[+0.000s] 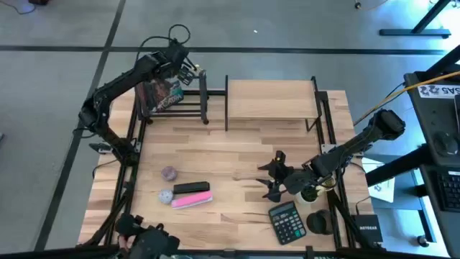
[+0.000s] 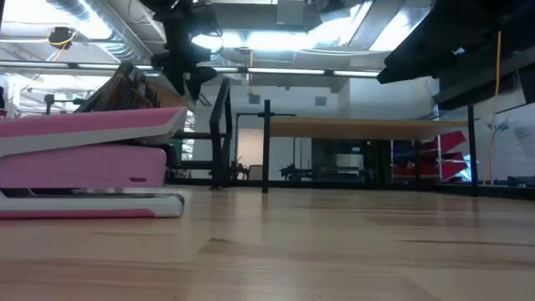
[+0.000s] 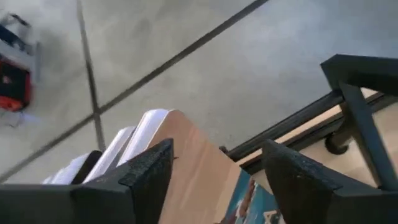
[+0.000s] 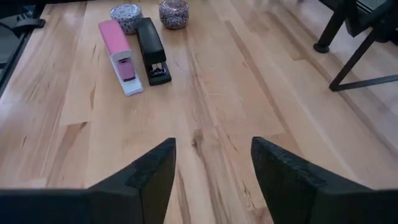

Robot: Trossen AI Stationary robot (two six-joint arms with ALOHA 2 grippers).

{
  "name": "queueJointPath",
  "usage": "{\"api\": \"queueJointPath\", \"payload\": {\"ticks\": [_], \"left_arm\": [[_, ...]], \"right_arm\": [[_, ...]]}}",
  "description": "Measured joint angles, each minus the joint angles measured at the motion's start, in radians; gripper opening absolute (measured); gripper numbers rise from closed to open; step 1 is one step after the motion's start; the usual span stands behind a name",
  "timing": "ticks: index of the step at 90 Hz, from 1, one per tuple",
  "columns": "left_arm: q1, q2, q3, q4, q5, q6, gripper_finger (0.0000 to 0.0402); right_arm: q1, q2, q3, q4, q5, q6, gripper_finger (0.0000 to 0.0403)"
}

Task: Stock shelves
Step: Remove the brown book from the book holder

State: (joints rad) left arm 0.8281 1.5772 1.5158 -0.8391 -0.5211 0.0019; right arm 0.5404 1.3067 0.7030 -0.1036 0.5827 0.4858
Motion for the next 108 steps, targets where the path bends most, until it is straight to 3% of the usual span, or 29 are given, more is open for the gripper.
{"api": "queueJointPath", "payload": {"ticks": [14, 44, 76, 108], "left_arm": [[0.006, 0.0, 0.0, 0.005, -0.009, 0.047, 0.0278], [-0.002, 0.0, 0.0, 0.036, -0.107, 0.136, 0.0281], [0.073, 0.0, -0.033, 0.006, 0.002, 0.02, 0.0281], [0.079, 0.001, -0.035, -0.071, 0.06, -0.011, 0.0278]], "right_arm": [[0.0, 0.0, 0.0, 0.0, 0.0, -0.001, 0.0195], [0.0, 0.0, 0.0, 0.002, 0.0, -0.02, 0.0195], [0.0, 0.0, 0.0, 0.002, -0.01, -0.02, 0.0195], [0.0, 0.0, 0.0, 0.003, -0.009, -0.02, 0.0195]]}}
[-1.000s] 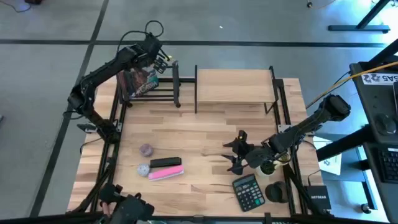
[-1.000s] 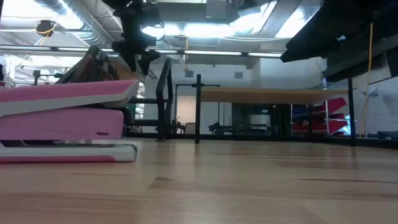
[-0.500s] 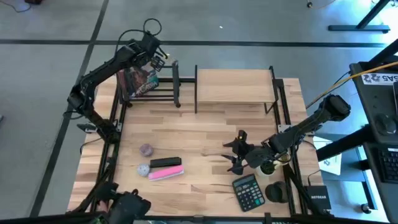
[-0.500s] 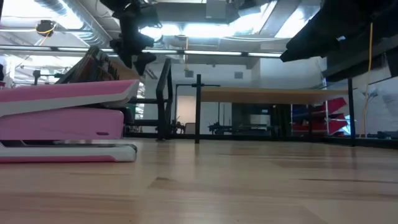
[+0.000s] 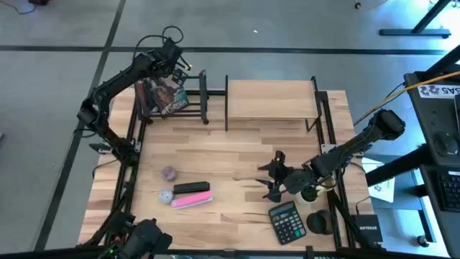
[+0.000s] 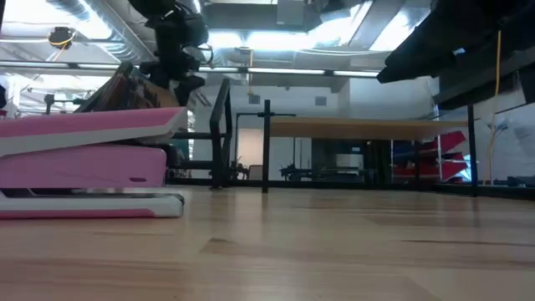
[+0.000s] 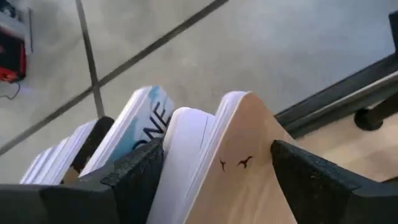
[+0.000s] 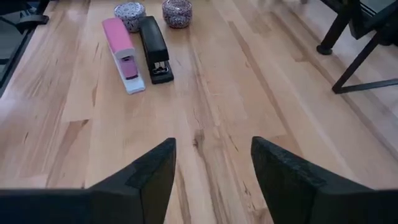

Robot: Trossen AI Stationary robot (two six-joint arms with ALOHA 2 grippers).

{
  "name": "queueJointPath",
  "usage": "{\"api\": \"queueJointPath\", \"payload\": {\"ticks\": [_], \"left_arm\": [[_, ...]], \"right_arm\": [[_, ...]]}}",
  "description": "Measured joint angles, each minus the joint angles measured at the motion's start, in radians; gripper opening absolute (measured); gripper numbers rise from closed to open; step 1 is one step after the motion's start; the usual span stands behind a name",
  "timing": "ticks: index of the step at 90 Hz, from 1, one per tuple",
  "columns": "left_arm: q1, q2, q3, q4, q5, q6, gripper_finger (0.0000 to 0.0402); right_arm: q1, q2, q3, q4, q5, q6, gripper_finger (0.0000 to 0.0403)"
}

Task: Stock shelves
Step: Remove the brown book from the book holder

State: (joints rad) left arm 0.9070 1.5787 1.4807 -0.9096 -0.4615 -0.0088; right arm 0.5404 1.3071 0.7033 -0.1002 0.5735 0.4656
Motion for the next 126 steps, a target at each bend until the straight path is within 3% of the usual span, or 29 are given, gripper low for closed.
{"api": "queueJointPath", "payload": {"ticks": [17, 41, 46, 70, 92, 107, 126], "left_arm": [[-0.001, -0.001, 0.001, -0.02, 0.032, -0.011, 0.022], [-0.022, -0.008, 0.004, -0.05, 0.026, -0.016, 0.0034], [-0.03, -0.012, 0.008, -0.054, 0.026, -0.014, 0.0014], [-0.115, -0.05, 0.168, -0.069, -0.02, -0.013, 0.0002], [-0.261, -0.108, 0.362, -0.095, -0.038, -0.039, 0.0001], [-0.424, -0.16, 0.437, -0.106, -0.011, -0.117, 0.0], [-0.743, -0.217, 0.446, -0.154, -0.021, -0.23, 0.0]], "right_arm": [[0.0, 0.0, 0.0, 0.006, 0.009, 0.0, 0.0195], [0.0, 0.0, 0.0, 0.032, 0.009, -0.007, 0.0195], [0.0, 0.0, 0.0, 0.032, 0.009, -0.007, 0.0195], [0.0, 0.0, 0.0, 0.032, 0.017, -0.026, 0.0195], [0.0, 0.0, 0.0, 0.035, 0.02, -0.027, 0.0195], [0.002, 0.0, 0.0, 0.032, 0.031, -0.05, 0.0195], [0.04, -0.044, 0.0, 0.021, 0.21, -0.054, 0.0195]]}}
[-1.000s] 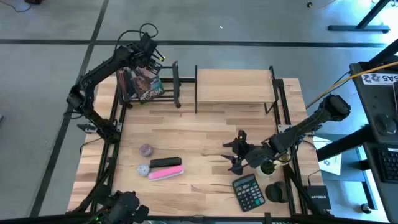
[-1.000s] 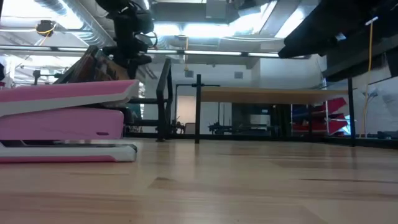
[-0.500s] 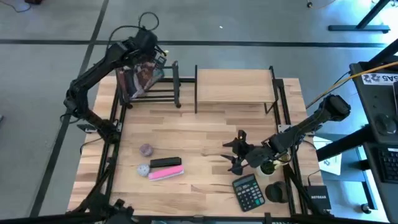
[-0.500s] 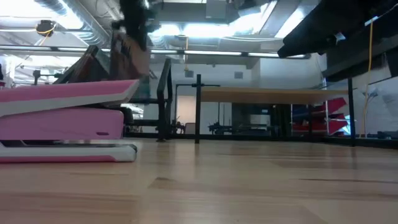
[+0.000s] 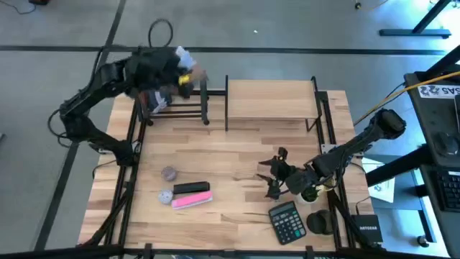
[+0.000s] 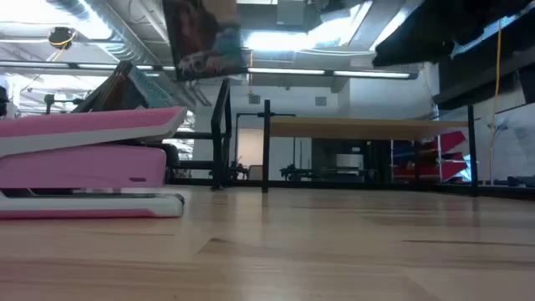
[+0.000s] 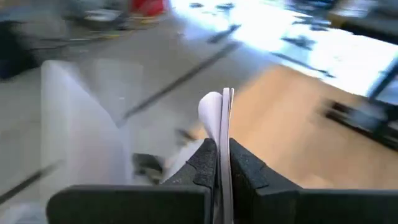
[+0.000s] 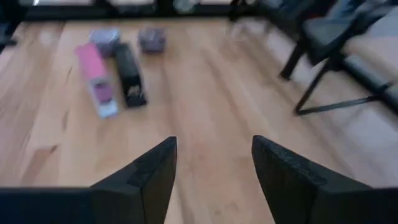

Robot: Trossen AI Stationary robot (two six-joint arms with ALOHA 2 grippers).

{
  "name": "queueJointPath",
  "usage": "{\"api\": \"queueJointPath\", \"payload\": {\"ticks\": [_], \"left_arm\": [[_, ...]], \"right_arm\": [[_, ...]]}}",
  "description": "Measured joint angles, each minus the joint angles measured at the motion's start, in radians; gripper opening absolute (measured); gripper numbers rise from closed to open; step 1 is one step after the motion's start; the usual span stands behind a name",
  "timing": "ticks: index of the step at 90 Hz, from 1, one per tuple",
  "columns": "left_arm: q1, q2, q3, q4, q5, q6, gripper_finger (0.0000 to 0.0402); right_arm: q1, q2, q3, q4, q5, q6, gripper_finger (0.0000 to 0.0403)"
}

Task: Stock shelves
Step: Remove the brown book from the book holder

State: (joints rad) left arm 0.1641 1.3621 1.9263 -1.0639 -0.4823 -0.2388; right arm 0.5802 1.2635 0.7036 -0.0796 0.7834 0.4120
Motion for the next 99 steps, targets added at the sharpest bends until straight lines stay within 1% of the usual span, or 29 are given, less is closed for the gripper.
{"api": "queueJointPath", "payload": {"ticks": [15, 25, 29, 34, 38, 42, 50, 57, 65, 74, 81, 87, 93, 99], "left_arm": [[-0.265, 0.004, -0.013, -0.035, -0.165, -0.148, 0.0], [-0.395, 0.028, -0.095, -0.019, -0.3, -0.271, 0.0], [-0.428, 0.04, -0.15, 0.005, -0.306, -0.338, 0.0], [-0.453, 0.062, -0.233, 0.066, -0.265, -0.413, 0.0], [-0.461, 0.081, -0.309, 0.161, -0.217, -0.444, 0.0], [-0.472, 0.102, -0.387, 0.3, -0.184, -0.457, 0.0], [-0.487, 0.149, -0.535, 0.648, -0.169, -0.414, 0.0], [-0.488, 0.188, -0.645, 0.921, -0.179, -0.354, 0.0], [-0.487, 0.239, -0.774, 1.202, -0.271, -0.349, 0.0], [-0.486, 0.314, -0.919, 1.449, -0.408, -0.449, 0.0], [-0.488, 0.366, -1.009, 1.585, -0.505, -0.565, 0.0], [-0.506, 0.404, -1.067, 1.645, -0.599, -0.686, 0.0], [-0.535, 0.436, -1.1, 1.66, -0.674, -0.795, 0.0], [-0.569, 0.45, -1.115, 1.653, -0.716, -0.865, 0.0001]], "right_arm": [[0.056, -0.058, 0.0, -0.058, 0.091, -0.01, 0.0195], [0.092, -0.088, 0.0, -0.098, 0.147, -0.001, 0.0195], [0.106, -0.097, 0.0, -0.11, 0.17, 0.004, 0.0195], [0.123, -0.103, 0.0, -0.116, 0.197, 0.006, 0.0195], [0.136, -0.105, 0.0, -0.119, 0.218, 0.006, 0.0195], [0.144, -0.106, 0.0, -0.118, 0.238, 0.007, 0.0195], [0.16, -0.106, 0.0, -0.126, 0.256, 0.007, 0.0195], [0.162, -0.106, 0.0, -0.127, 0.253, 0.012, 0.0195], [0.17, -0.106, 0.0, -0.146, 0.245, 0.048, 0.0195], [0.181, -0.106, 0.0, -0.18, 0.255, 0.085, 0.0195], [0.182, -0.106, 0.0, -0.203, 0.25, 0.111, 0.0195], [0.181, -0.106, 0.0, -0.224, 0.243, 0.139, 0.0195], [0.179, -0.103, 0.0, -0.228, 0.23, 0.165, 0.0195], [0.179, -0.097, 0.0, -0.229, 0.188, 0.183, 0.0195]]}}
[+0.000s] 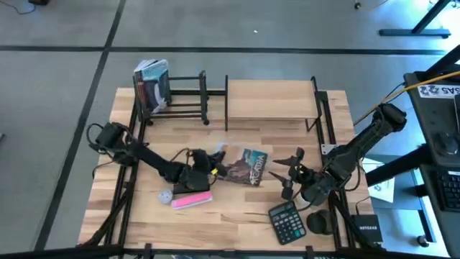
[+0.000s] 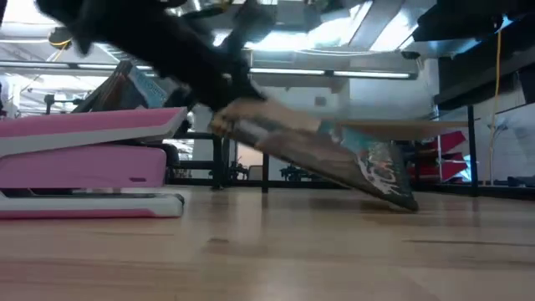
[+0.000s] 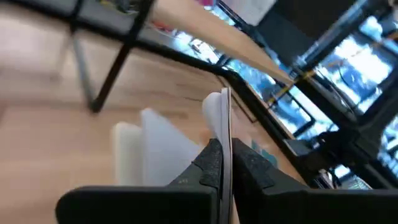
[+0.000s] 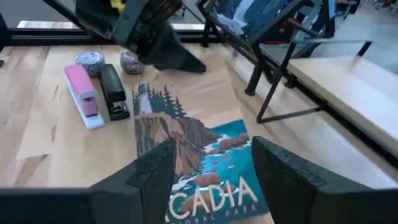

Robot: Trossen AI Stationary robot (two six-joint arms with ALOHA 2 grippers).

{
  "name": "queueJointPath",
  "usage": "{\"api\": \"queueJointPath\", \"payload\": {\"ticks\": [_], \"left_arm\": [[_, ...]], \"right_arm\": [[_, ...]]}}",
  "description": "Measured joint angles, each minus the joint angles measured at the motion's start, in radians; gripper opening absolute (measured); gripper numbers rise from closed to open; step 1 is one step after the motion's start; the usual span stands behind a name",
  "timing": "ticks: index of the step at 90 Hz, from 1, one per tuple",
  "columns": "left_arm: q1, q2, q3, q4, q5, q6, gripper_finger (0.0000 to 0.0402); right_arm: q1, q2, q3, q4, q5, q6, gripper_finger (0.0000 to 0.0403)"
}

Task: Stock shelves
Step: Remove the brown book from the book holder

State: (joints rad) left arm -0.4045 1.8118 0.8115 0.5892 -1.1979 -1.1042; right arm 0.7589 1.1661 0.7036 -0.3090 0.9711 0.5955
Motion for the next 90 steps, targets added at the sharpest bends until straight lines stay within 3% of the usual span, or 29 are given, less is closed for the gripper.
{"api": "queueJointPath", "payload": {"ticks": [19, 45, 65, 78, 90], "left_arm": [[-0.076, 0.0, -0.012, -0.002, -0.005, 0.035, 0.0036], [-0.08, -0.002, -0.012, -0.008, -0.038, 0.012, 0.0148], [-0.088, -0.059, -0.012, 0.005, -0.037, 0.218, 0.0209], [-0.115, -0.131, -0.012, 0.007, -0.003, 0.391, 0.0214], [-0.15, -0.183, -0.012, 0.003, -0.002, 0.463, 0.0214]], "right_arm": [[-0.057, 0.04, 0.0, 0.034, -0.211, 0.021, 0.0195], [-0.16, 0.183, 0.0, 0.196, -0.374, -0.003, 0.0195], [-0.245, 0.335, 0.0, 0.255, -0.685, 0.107, 0.0195], [-0.305, 0.452, -0.001, 0.254, -0.731, 0.114, 0.0195], [-0.38, 0.506, 0.004, 0.261, -0.699, 0.111, 0.0195]]}}
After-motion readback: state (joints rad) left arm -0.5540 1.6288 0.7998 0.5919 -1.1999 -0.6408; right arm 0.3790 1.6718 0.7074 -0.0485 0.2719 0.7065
